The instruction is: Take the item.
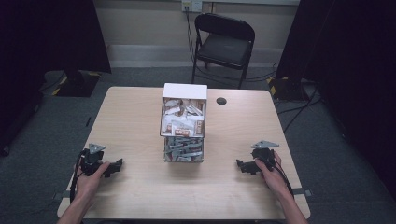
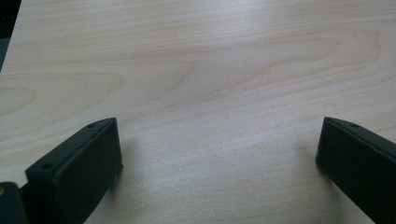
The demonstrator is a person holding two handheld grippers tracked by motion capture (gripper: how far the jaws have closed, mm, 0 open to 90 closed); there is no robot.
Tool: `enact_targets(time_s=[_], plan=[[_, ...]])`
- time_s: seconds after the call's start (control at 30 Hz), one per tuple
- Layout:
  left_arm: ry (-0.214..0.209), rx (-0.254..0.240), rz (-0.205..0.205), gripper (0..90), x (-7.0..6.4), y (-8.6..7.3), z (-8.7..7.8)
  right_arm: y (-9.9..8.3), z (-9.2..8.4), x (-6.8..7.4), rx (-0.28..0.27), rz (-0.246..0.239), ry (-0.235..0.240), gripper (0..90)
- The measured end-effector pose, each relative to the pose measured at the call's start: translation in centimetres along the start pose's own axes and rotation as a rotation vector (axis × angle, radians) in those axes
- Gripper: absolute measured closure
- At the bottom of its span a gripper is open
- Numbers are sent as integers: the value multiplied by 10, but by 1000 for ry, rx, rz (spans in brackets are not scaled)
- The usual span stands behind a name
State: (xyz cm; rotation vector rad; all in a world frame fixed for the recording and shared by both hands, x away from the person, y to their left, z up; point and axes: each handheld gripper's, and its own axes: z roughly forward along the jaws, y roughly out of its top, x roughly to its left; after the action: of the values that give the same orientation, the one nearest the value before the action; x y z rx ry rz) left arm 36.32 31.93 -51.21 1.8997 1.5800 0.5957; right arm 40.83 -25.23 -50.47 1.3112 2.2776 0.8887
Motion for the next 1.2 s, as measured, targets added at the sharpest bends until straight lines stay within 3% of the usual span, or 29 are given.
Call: enact_targets(time_s=[0.17,0.27,0.43,0.7,0.8,0.93,1.2], plan=[[-1,0,-1,0,0,0,0,0,-1,0,0,2,-1,9],[-5,-5,-7,0,0,0,0,1,-3,1,-17,12,-20,141],[-1,-1,-3,0,0,0,0,2,-8,5,-37,-8,-57,139],[0,-1,-2,0,0,0,0,5,-14,9,-60,-10,-60,138],[1,-1,-1,0,0,0,0,7,-18,12,-80,-10,-47,138],[6,-1,-6,0,-1,0,0,12,-25,18,-106,2,17,157],[-2,-2,6,1,-2,1,1,21,-36,34,-144,-17,59,211]])
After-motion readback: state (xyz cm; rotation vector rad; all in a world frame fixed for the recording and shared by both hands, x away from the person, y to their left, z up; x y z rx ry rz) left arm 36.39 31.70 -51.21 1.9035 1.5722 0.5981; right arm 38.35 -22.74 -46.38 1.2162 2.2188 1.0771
